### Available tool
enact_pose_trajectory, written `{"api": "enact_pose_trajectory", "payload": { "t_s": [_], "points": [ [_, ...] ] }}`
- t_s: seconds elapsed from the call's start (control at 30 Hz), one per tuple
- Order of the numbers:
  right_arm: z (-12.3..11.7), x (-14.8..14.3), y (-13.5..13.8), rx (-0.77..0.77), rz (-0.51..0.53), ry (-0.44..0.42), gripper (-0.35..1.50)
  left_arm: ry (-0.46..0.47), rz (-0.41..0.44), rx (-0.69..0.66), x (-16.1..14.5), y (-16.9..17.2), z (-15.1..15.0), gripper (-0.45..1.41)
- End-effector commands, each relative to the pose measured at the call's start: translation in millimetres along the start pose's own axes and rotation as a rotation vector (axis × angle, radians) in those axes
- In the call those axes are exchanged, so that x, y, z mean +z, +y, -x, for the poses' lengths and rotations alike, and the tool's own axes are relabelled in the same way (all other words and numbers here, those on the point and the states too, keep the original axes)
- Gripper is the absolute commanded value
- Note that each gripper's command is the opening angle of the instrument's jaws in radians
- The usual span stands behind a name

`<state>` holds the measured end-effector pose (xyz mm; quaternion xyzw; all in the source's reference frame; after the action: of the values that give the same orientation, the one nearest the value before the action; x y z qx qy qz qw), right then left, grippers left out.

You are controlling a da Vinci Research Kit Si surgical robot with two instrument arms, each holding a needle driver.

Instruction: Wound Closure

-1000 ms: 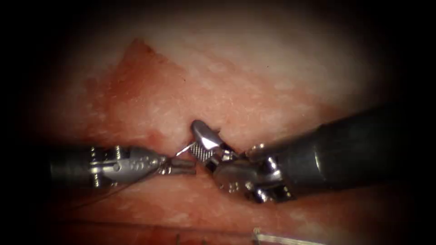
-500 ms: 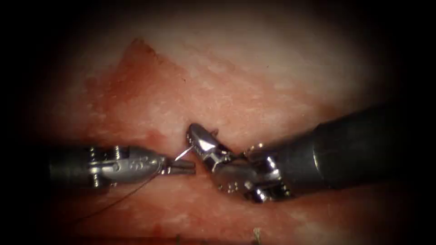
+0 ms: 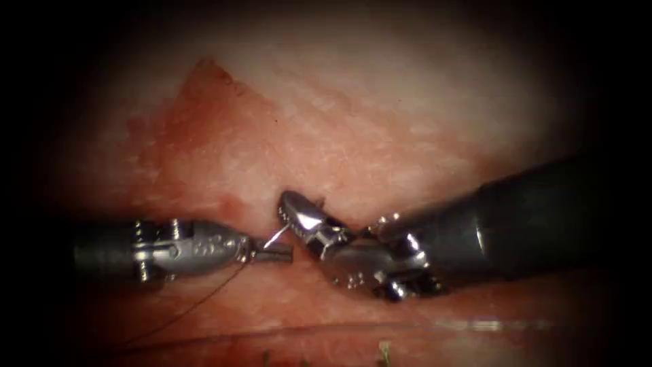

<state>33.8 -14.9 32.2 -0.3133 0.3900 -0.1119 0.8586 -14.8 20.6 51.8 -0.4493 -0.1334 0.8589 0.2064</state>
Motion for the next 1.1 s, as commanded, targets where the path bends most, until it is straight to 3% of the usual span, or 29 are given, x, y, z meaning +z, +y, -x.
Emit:
{"api": "enact_pose_trajectory", "payload": {
  "t_s": [0.03, 0.3, 0.47, 0.83, 1.1],
  "points": [
    [0.7, 0.1, -0.5, 0.017, -0.006, 0.022, -0.35, -0.001, 0.002, -0.002, 0.8, 0.2, 0.3, -0.32],
    [4.4, -0.4, 0.5, 0.142, -0.052, 0.219, -0.35, -0.001, 0.002, -0.002, 0.7, 0.4, 0.2, -0.32],
    [5.2, -0.1, 0.8, 0.196, -0.068, 0.261, -0.35, -0.001, 0.0, -0.003, 0.9, 0.4, 0.1, -0.32],
    [6.4, 1.1, -0.4, 0.251, -0.045, 0.264, -0.35, -0.001, -0.008, -0.021, 1.7, 0.6, 0.0, -0.32],
    [7.0, 1.4, -1.5, 0.341, -0.094, 0.278, -0.35, -0.005, -0.002, -0.036, 2.9, 0.6, 0.9, -0.32]
  ]
}}
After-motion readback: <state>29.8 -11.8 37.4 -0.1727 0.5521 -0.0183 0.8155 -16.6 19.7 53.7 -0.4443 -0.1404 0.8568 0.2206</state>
